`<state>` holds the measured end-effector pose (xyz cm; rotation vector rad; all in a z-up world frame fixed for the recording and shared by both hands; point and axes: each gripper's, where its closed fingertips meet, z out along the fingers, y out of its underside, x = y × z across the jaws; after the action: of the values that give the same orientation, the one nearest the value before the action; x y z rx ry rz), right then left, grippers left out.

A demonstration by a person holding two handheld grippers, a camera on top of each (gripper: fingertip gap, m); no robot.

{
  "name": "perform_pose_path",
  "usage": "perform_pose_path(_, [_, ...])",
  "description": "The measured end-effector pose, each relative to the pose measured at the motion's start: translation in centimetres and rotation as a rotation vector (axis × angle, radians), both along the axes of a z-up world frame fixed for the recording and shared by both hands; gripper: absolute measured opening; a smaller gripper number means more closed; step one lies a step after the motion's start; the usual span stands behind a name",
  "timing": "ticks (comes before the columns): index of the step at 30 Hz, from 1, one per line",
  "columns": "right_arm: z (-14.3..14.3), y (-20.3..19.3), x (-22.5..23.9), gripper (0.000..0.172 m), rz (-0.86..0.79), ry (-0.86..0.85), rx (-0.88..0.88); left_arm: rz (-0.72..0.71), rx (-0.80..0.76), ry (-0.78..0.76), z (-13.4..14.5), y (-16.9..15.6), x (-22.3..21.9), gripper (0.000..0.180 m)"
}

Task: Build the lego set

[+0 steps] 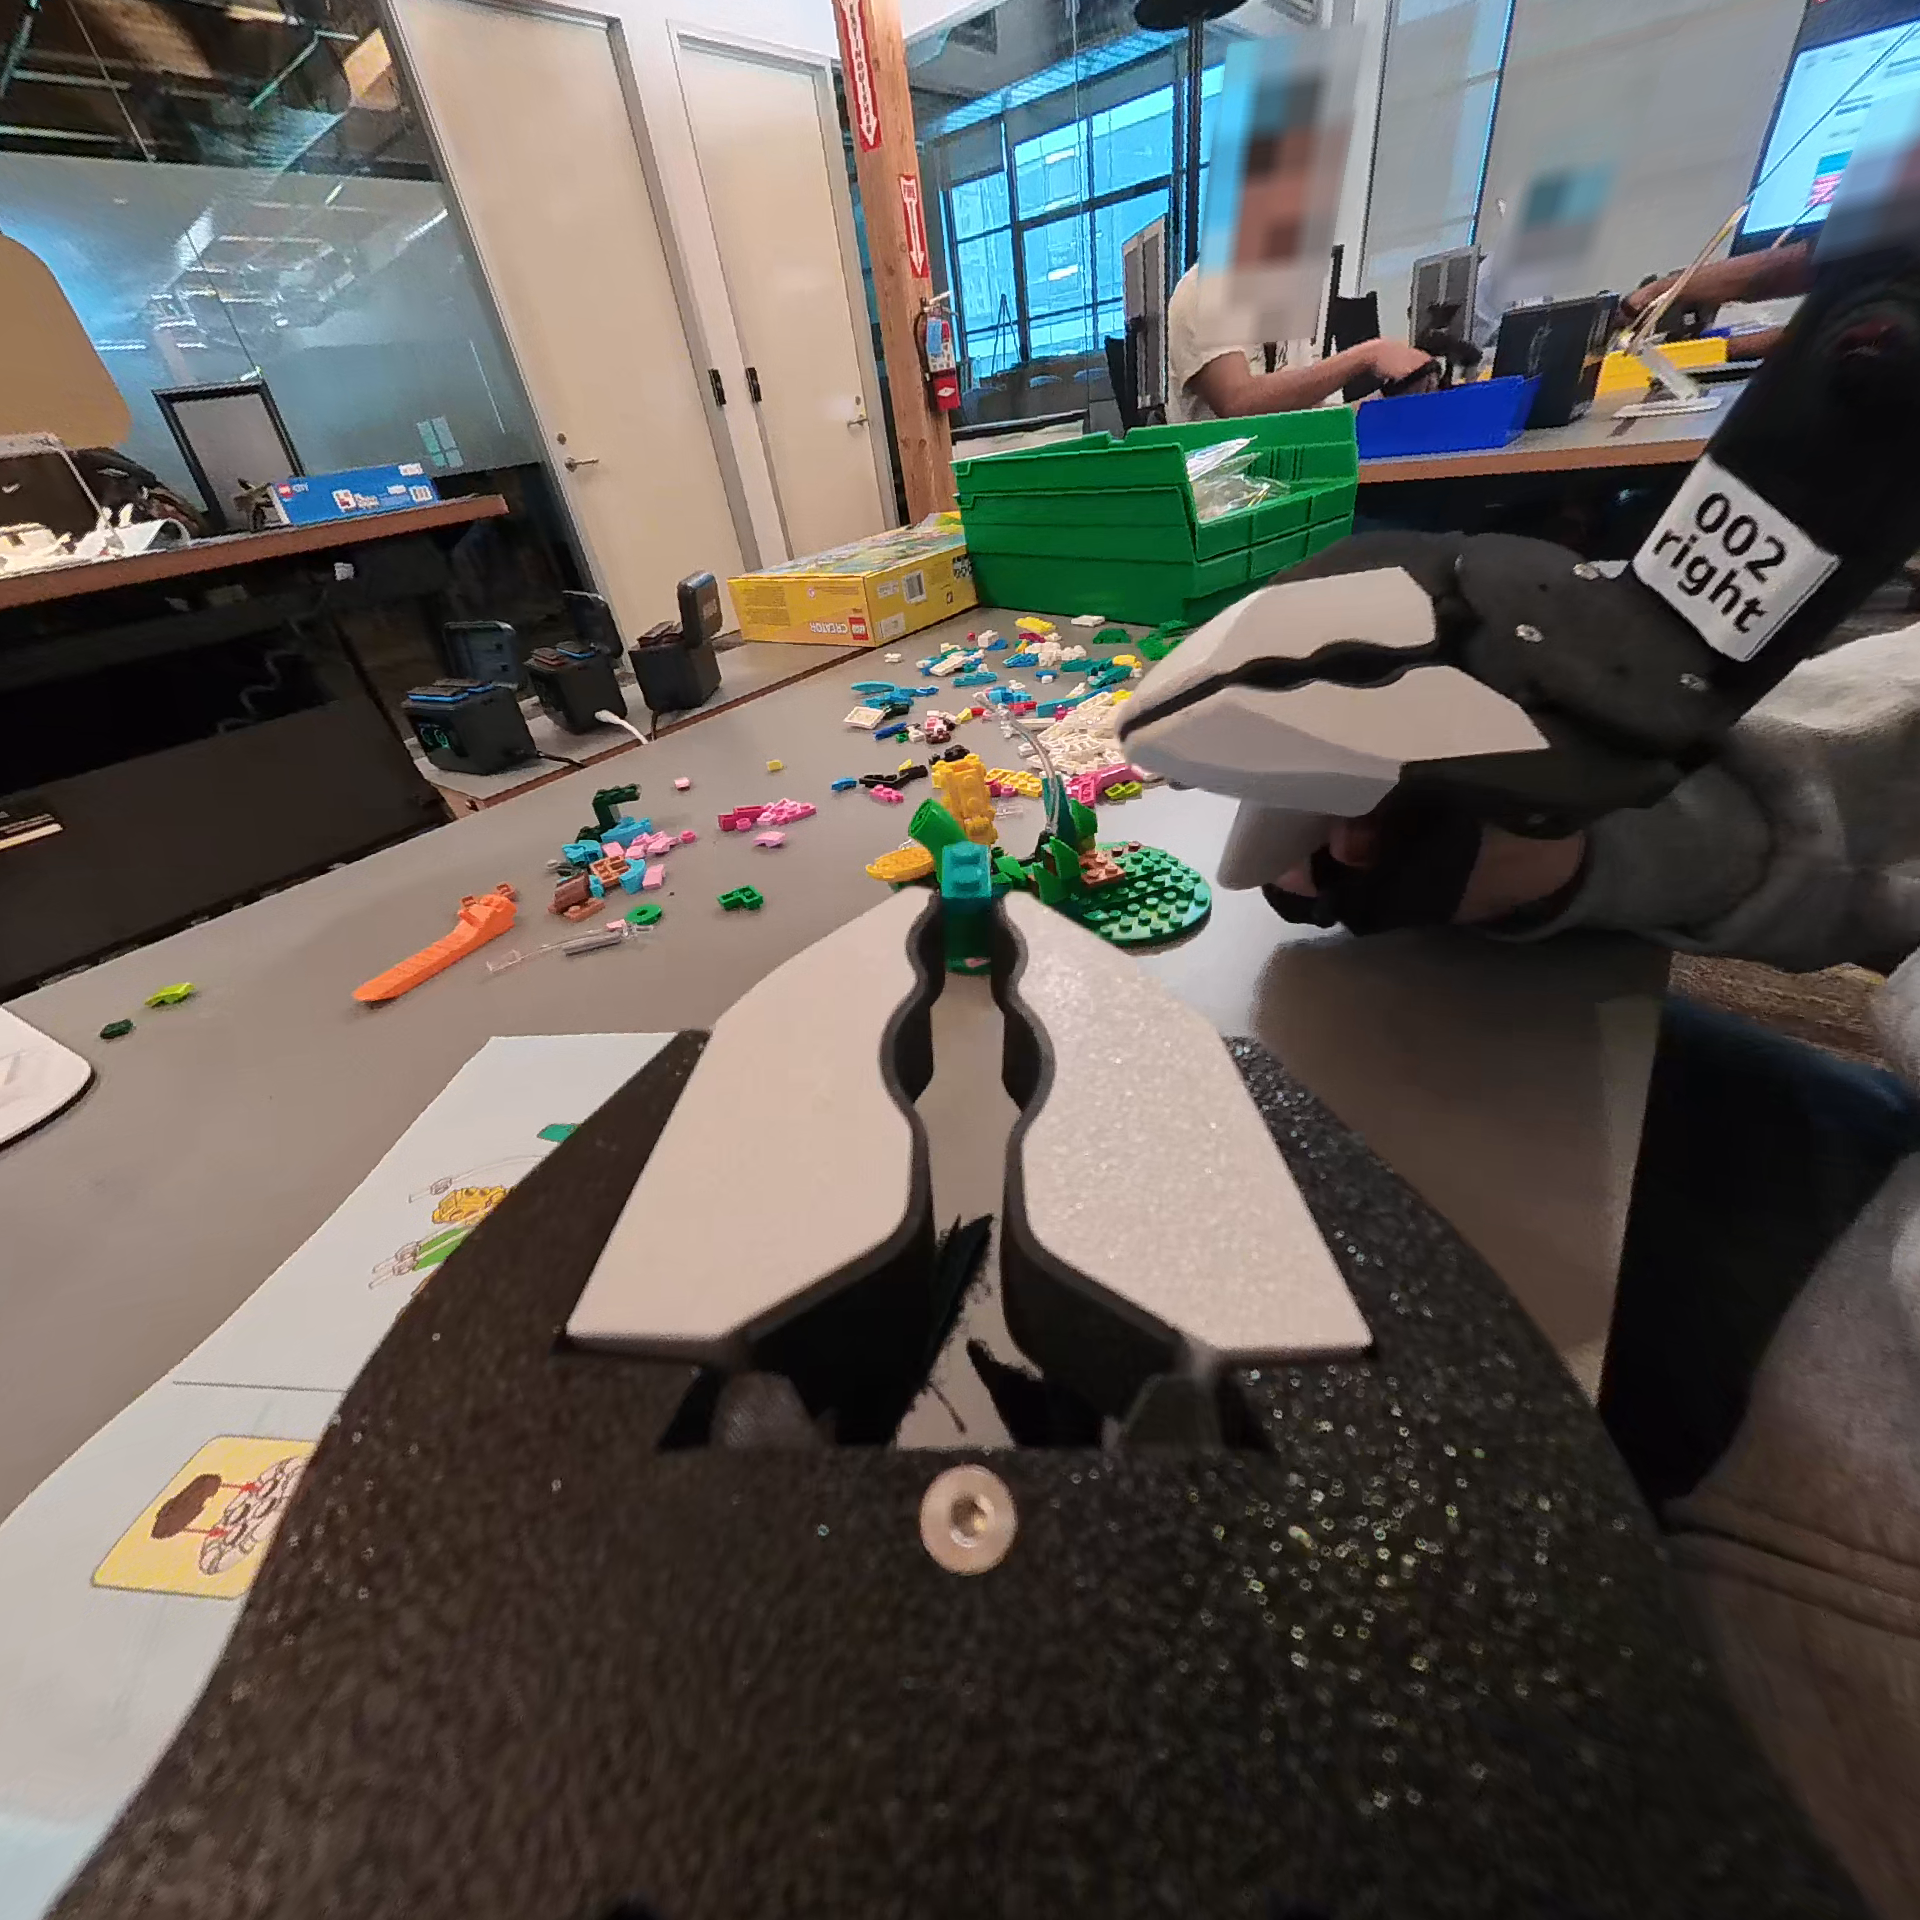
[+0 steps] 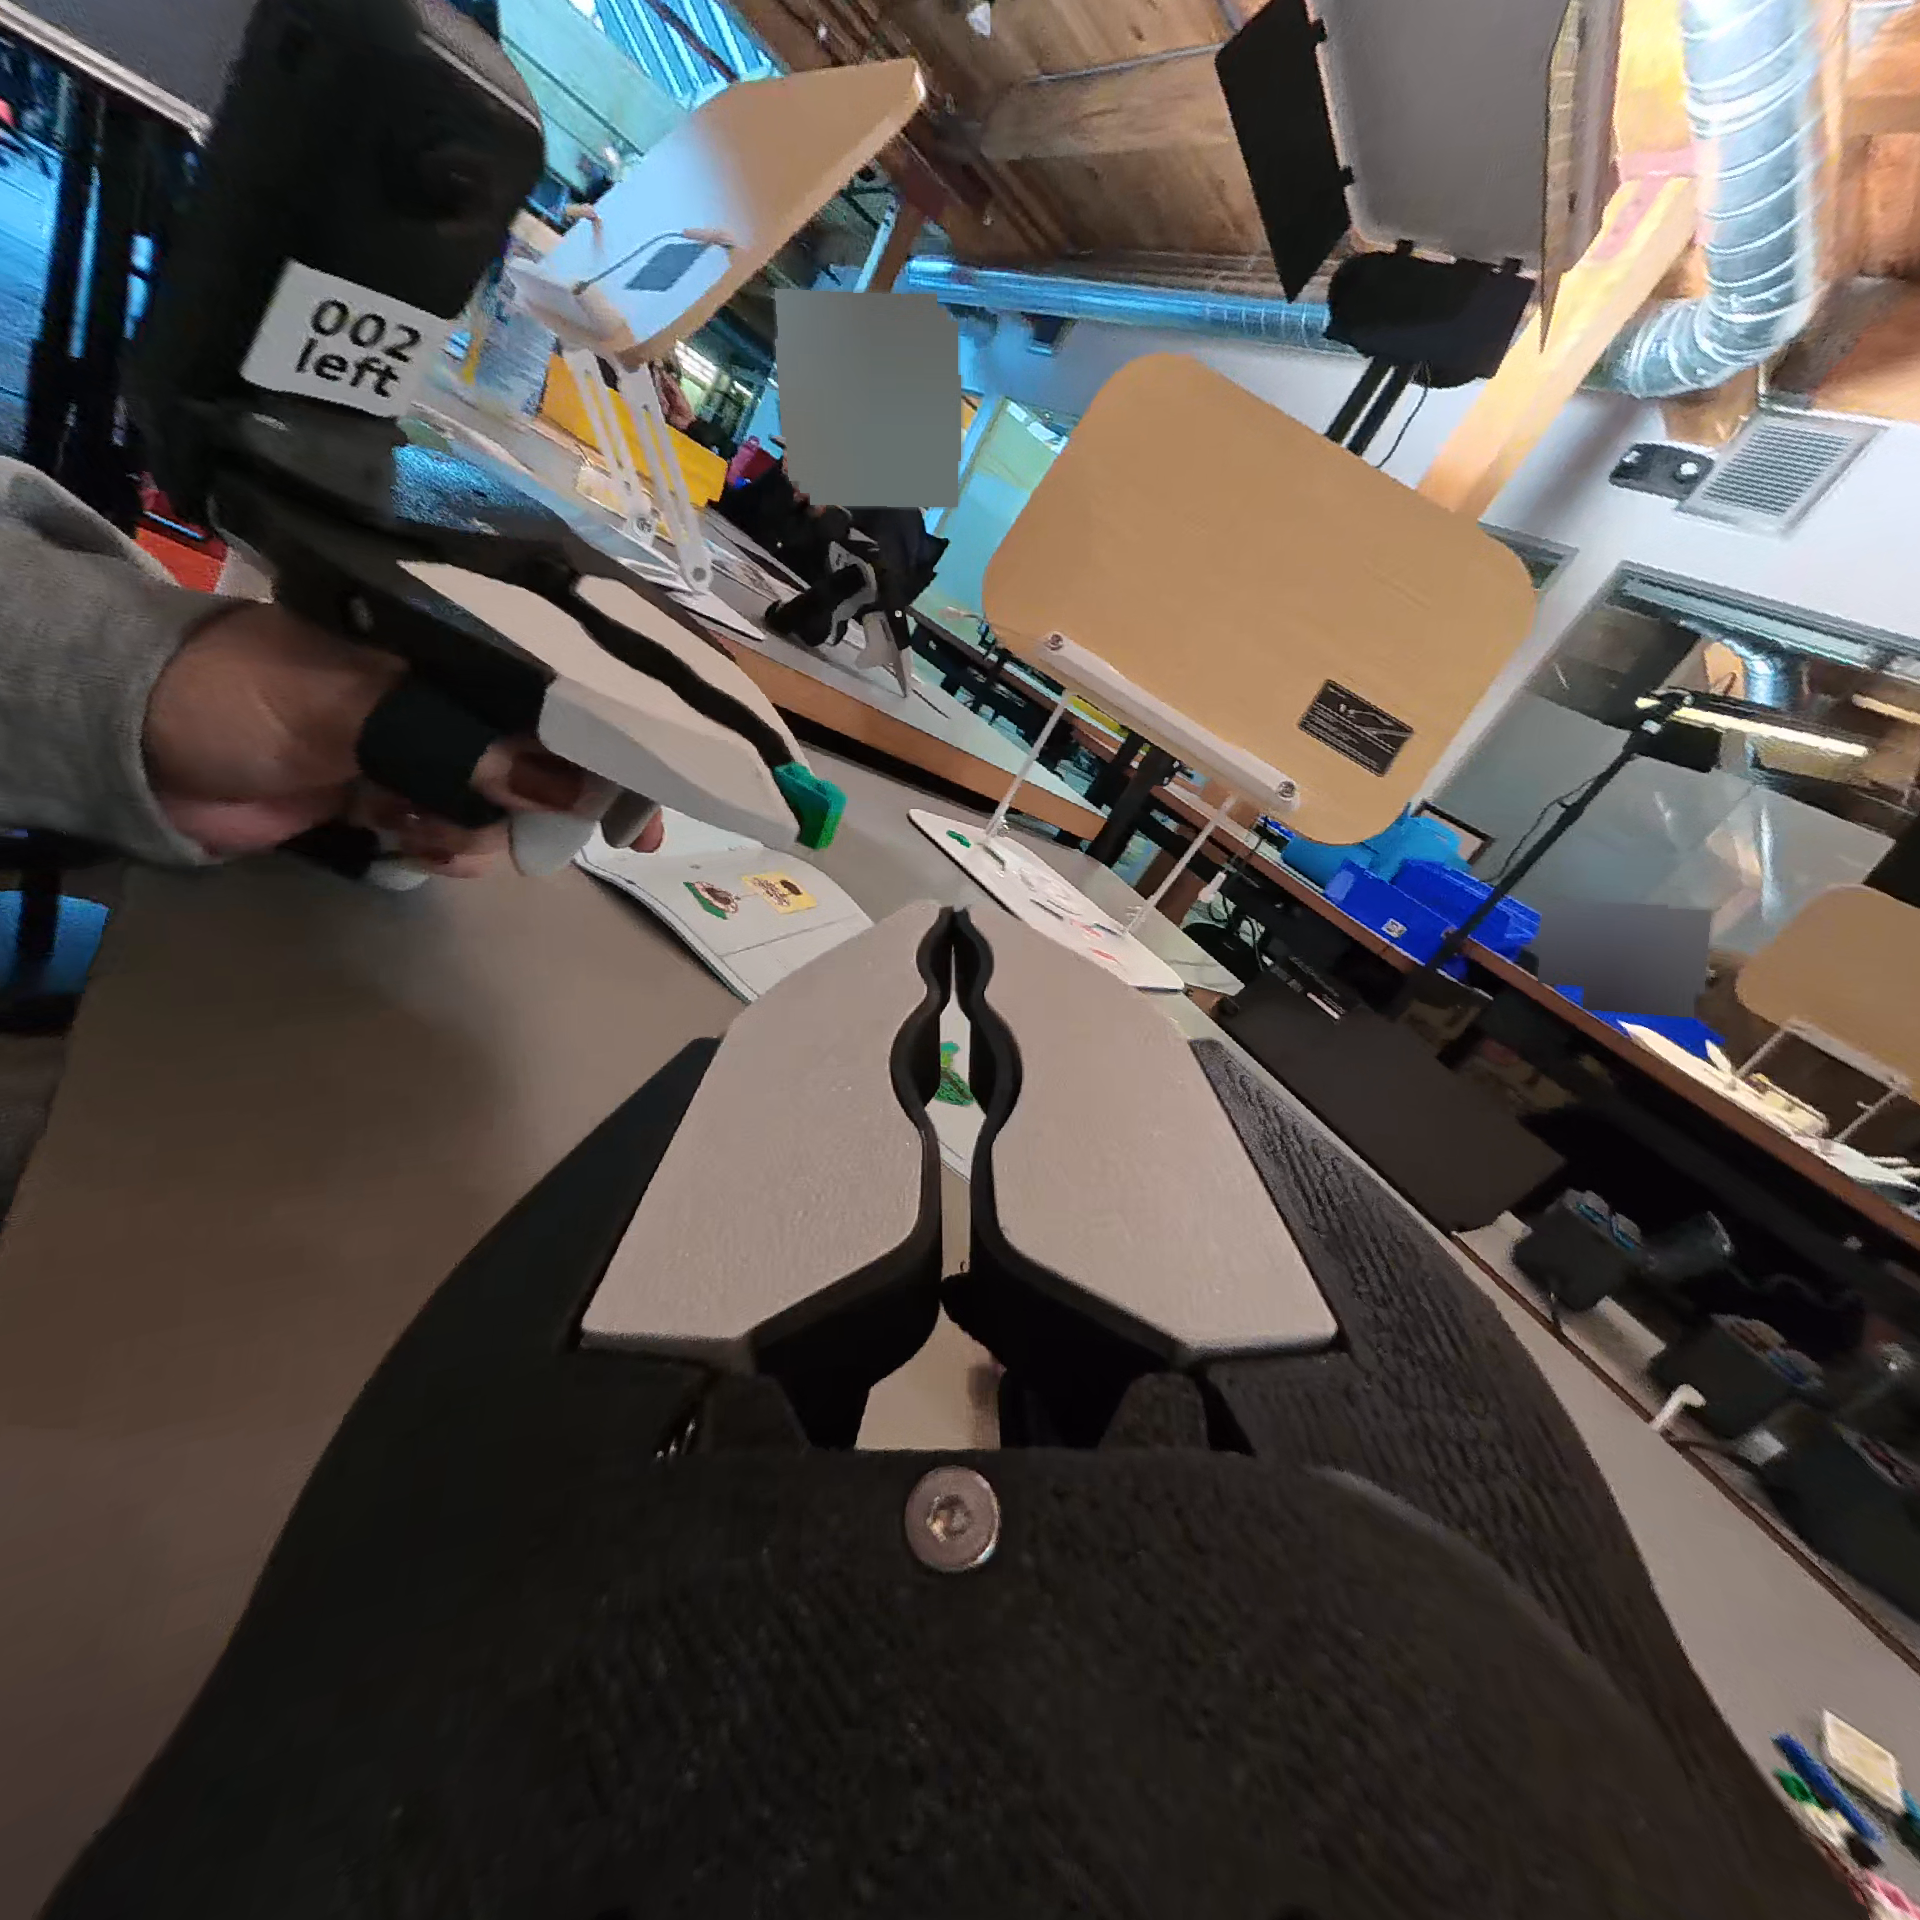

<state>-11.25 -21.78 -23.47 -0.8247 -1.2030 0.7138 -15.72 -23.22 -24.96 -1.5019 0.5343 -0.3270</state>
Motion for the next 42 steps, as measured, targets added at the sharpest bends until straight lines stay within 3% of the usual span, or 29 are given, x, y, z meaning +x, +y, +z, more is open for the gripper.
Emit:
perform_pose_path(14, [-1.1, -1.2, -1.3, 0.0, -0.026, -0.075, 0.167, 0.0, 0.015, -0.019, 0.3, 0.2, -0.1, 0.008])
perform_pose_path(42, [-1.3, -1.0, -1.4, 0.0, -0.023, -0.086, 0.134, -0.026, 0.014, -0.063, 0.5, 0.1, -0.3, 0.008])
